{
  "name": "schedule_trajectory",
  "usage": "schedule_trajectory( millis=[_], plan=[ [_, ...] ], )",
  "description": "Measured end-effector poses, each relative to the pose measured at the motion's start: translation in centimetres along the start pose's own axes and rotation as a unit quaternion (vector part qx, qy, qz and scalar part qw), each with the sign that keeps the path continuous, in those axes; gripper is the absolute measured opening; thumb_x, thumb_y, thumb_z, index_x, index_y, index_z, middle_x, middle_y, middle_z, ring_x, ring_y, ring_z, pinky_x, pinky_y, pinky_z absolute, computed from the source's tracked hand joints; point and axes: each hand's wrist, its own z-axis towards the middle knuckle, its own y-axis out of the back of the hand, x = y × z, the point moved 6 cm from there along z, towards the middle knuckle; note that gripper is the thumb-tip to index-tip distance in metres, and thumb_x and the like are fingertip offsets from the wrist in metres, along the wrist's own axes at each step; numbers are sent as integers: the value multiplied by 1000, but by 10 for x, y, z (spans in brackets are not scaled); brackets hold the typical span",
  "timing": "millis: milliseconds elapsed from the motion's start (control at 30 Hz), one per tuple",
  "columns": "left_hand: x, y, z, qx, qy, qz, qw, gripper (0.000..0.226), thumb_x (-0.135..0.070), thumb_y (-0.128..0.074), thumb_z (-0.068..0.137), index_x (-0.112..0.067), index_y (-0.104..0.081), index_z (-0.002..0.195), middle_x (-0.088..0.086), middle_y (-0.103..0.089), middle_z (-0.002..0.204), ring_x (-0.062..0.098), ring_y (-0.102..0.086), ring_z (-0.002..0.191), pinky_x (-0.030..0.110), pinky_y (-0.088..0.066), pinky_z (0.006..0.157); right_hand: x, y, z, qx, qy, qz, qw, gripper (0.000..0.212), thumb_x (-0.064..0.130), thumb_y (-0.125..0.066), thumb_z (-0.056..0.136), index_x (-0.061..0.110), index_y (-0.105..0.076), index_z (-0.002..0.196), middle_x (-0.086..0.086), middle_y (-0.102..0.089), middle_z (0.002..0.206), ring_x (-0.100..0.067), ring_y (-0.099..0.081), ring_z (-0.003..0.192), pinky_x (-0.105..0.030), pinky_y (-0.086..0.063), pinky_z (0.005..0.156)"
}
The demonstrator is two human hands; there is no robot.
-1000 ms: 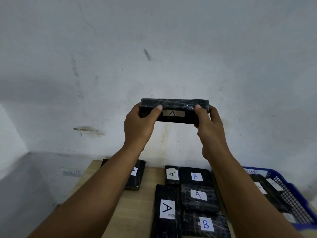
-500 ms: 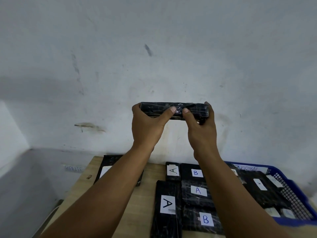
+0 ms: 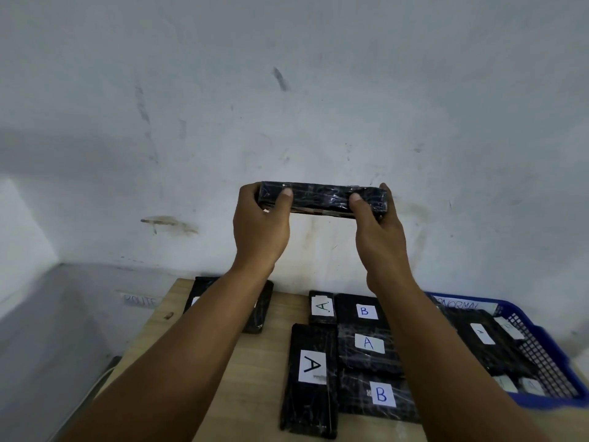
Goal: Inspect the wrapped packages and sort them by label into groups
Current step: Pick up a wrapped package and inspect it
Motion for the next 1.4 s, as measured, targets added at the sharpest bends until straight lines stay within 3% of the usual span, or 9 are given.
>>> schedule_trajectory(
  millis=[200, 433, 600, 733, 867, 967, 1167, 1300, 1400],
  plan=[
    [4, 16, 9, 1, -21, -14, 1000, 32, -24, -76, 91, -25, -57, 117, -13, -68, 112, 4, -65, 110, 24, -50, 93, 1, -2, -5, 28, -15, -3, 1000, 72, 62, -62, 96, 42, -35, 160, 17, -54, 141, -7, -51, 128, -28, -47, 103],
    [15, 20, 6, 11, -3, -10, 1000, 43, -29, -81, 87, -31, -59, 124, -7, -73, 118, 8, -68, 111, 29, -54, 95, -6, -1, -4, -3, 16, 30, 999, 72, 40, -73, 96, 29, -41, 159, 16, -62, 128, -10, -59, 128, -41, -48, 114],
    [17, 25, 2, 8, -11, 5, 1000, 46, -21, -83, 85, -29, -56, 121, -10, -71, 117, -1, -65, 111, 26, -50, 96, -9, -1, -8, 16, -4, 56, 998, 70, 52, -72, 93, 39, -43, 156, 10, -63, 138, -17, -61, 130, -47, -47, 114],
    [19, 20, 0, 58, 2, -7, 998, 54, -22, -87, 80, -27, -55, 123, -11, -72, 119, -3, -65, 112, 27, -51, 97, -12, 9, -3, -18, -1, 84, 996, 63, 24, -71, 99, 37, -44, 154, 11, -70, 98, -7, -70, 100, -26, -54, 88],
    [15, 17, -2, 53, 19, -27, 998, 61, -32, -84, 83, -27, -54, 135, -9, -72, 124, 3, -66, 114, 21, -51, 95, -15, 8, -1, -10, 8, 58, 998, 62, 14, -71, 98, 26, -46, 154, 5, -75, 101, -3, -71, 89, -16, -51, 77],
    [16, 16, -1, 27, 6, 2, 1000, 50, -26, -84, 83, -28, -58, 125, -10, -73, 117, 3, -69, 104, 10, -51, 83, -16, 7, 0, -5, 23, 40, 999, 52, 12, -71, 97, 21, -55, 145, 3, -77, 102, -7, -74, 92, -16, -53, 78],
    [25, 21, 3, -14, 7, 47, 999, 63, -20, -91, 74, -19, -61, 130, -6, -70, 121, 8, -69, 97, 19, -52, 83, -8, 4, -6, 44, 67, 11, 997, 34, 19, -78, 93, 36, -62, 119, 16, -74, 101, 10, -69, 87, -5, -50, 71],
    [24, 16, 2, 27, 19, 54, 998, 75, -22, -88, 77, -20, -53, 144, -11, -64, 124, -3, -64, 92, 11, -47, 75, -11, 6, -6, 19, 71, 7, 997, 49, 14, -80, 91, 31, -55, 130, 14, -72, 104, 11, -69, 86, -5, -51, 71],
    [23, 12, 1, 52, 12, 61, 997, 70, -38, -89, 73, -30, -58, 135, -14, -64, 123, 2, -66, 101, 23, -54, 88, -15, 8, -4, 7, 66, 4, 998, 59, 12, -81, 90, 31, -48, 135, 9, -71, 101, 8, -70, 82, -7, -52, 67]
  ],
)
